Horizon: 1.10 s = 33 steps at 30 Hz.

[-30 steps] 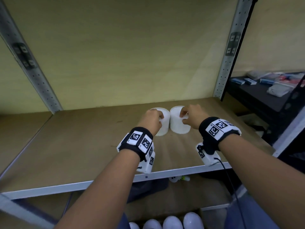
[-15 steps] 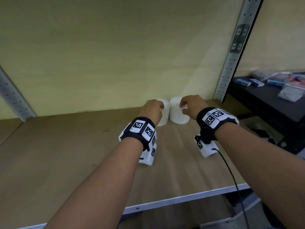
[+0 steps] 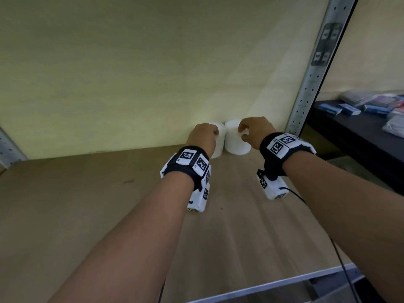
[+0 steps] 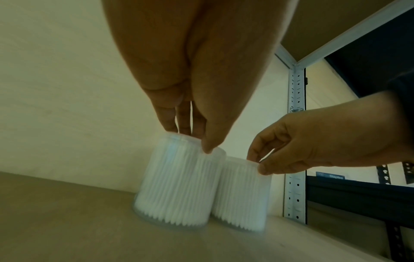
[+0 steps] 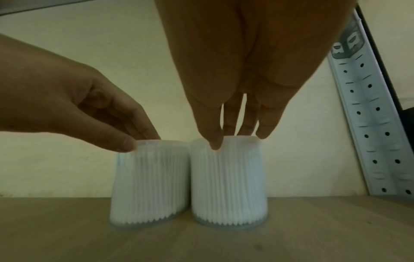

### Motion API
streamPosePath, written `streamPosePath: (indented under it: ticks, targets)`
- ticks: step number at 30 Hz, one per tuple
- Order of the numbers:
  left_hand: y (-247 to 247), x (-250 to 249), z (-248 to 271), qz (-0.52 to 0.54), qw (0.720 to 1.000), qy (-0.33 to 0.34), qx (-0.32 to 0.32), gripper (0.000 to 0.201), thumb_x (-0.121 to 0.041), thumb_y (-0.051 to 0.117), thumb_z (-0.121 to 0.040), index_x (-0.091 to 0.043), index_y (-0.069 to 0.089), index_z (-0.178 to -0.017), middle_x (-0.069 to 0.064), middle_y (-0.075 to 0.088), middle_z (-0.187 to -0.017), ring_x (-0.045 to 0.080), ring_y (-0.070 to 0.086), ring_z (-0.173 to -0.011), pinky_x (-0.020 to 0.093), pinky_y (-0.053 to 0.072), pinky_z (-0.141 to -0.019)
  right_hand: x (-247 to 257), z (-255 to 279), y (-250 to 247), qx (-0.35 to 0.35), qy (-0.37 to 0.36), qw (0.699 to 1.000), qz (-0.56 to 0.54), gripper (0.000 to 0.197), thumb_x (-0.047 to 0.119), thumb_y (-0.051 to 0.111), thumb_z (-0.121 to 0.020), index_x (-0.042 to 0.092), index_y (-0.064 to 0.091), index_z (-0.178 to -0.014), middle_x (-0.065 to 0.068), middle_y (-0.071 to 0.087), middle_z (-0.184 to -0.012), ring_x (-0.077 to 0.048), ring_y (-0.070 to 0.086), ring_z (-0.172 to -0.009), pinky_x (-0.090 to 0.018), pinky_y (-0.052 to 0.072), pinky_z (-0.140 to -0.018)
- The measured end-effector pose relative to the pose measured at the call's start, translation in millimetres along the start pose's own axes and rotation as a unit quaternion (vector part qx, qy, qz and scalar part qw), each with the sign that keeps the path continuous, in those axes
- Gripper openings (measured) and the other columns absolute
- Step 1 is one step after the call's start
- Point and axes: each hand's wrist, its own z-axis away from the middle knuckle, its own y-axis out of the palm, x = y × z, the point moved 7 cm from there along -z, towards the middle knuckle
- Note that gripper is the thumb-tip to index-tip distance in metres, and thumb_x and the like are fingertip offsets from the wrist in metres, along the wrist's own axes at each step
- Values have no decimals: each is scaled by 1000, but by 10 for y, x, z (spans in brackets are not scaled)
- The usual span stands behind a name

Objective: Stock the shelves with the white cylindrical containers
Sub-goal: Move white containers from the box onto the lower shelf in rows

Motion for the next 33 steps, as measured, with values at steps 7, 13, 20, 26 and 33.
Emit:
streamPosePath:
  ticks: [7,13,20,26,33]
  targets:
    - [28,-76,-3,-32,999,2,6,31,-3,49,-88,-5,60,-117,13,61,-120,28,55,-111,31,42,-91,21,-16,23,38,7,999,10,32,13,54,-91,13,57,-123,-12,56,-131,-30,56,-115,-30,45,-87]
    - [-52,-15,326,9,998,3,56,56,-20,60,-88,-17,41,-140,4,39,-147,24,34,-138,47,22,-116,60,459,43,81,-12,996,33,57,27,57,-91,15,36,-143,-10,37,-148,-29,40,-133,-35,36,-107]
    - [-474,-112,1271,26,997,-3,66,54,-18,60,-86,-11,45,-138,9,47,-139,23,48,-127,29,38,-104,252,1450,-64,102,-35,994,-24,52,24,58,-90,15,43,-139,-9,47,-140,-23,49,-124,-27,41,-98]
    - [-661,-136,2299,-33,992,-28,117,48,-25,60,-87,-15,49,-133,6,47,-139,23,47,-127,31,38,-105,602,2263,-75,124,-67,990,-27,48,30,57,-89,19,47,-135,-9,51,-138,-26,52,-123,-37,45,-102]
    - [-708,20,3345,-7,990,-75,115,44,-30,62,-86,-19,53,-128,2,52,-134,18,52,-120,28,41,-98,1035,3152,164,138,-122,982,-34,44,28,59,-85,20,52,-128,-3,53,-134,-22,53,-120,-37,47,-99]
